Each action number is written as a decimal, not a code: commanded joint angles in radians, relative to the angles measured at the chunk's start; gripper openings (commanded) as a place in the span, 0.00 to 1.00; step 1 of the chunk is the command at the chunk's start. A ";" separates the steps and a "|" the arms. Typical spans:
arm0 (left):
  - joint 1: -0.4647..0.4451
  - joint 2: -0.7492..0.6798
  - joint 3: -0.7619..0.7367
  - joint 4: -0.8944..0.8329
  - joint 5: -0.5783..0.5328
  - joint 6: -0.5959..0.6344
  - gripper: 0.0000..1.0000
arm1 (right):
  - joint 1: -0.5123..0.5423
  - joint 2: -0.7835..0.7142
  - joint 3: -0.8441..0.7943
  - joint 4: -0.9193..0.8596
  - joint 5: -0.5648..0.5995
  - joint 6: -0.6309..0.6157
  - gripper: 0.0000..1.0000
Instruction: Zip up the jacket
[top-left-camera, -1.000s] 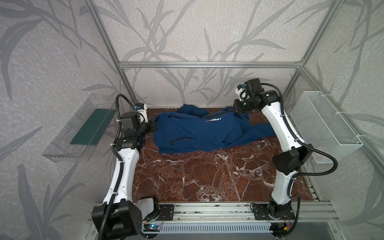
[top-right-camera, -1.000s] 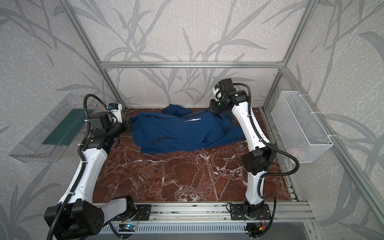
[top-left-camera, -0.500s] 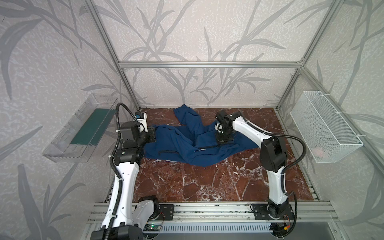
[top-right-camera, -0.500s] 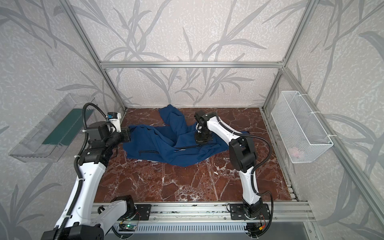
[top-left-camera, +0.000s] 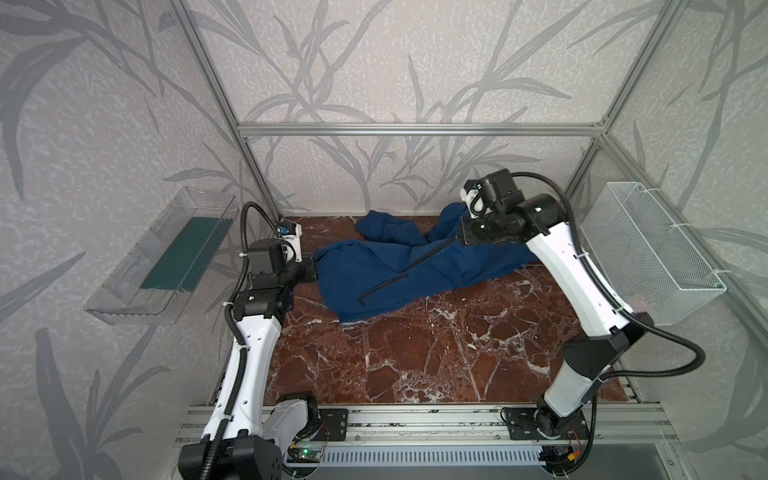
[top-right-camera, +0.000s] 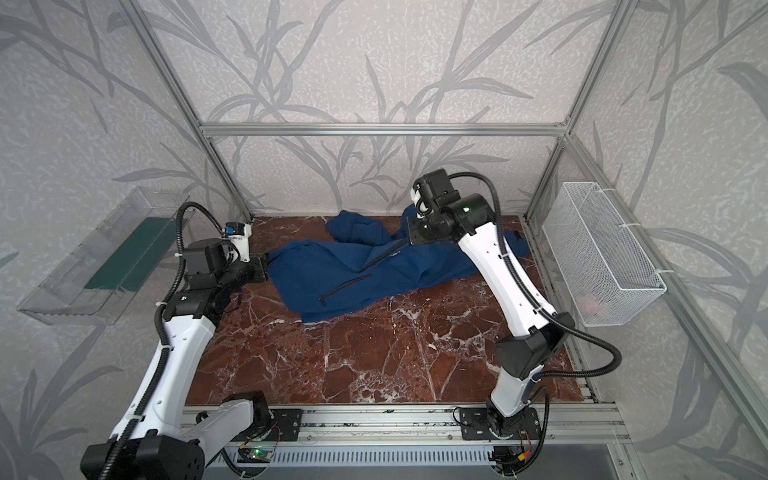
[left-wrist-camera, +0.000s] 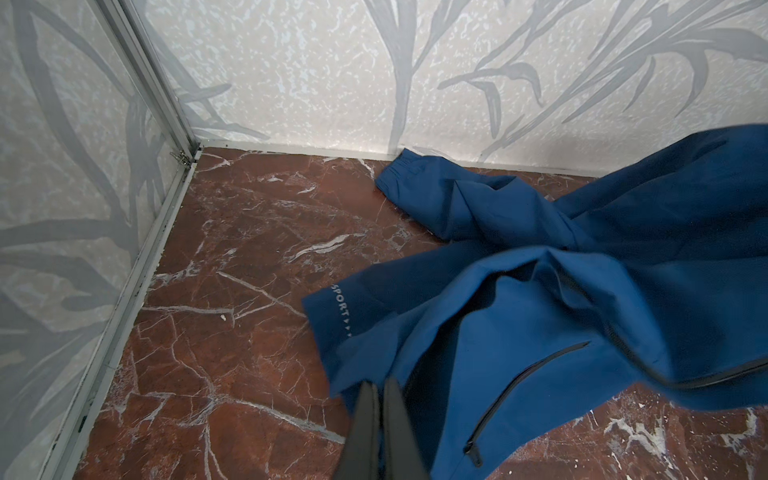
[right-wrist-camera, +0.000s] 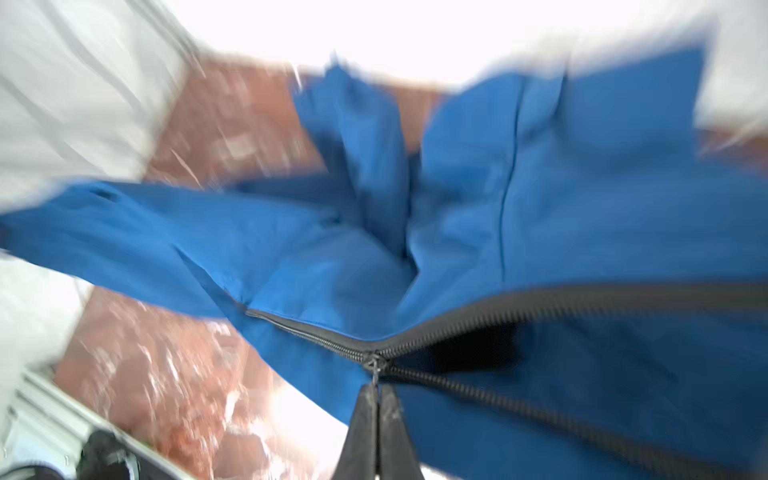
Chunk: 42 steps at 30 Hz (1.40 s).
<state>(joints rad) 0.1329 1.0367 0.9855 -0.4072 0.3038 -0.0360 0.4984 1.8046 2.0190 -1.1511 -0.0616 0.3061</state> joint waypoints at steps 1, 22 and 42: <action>0.003 -0.008 -0.032 -0.016 -0.027 0.051 0.00 | -0.016 0.068 -0.174 0.032 -0.014 0.040 0.00; 0.137 -0.015 -0.103 -0.082 -0.222 0.181 0.00 | -0.289 -0.148 -0.577 0.157 0.074 0.013 0.00; 0.136 -0.099 -0.273 -0.064 -0.182 0.157 0.00 | -0.362 -0.341 -0.897 0.249 0.380 0.109 0.00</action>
<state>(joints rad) 0.2432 0.9630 0.7200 -0.4969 0.2237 0.1017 0.1680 1.5242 1.1511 -0.8902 0.1089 0.3878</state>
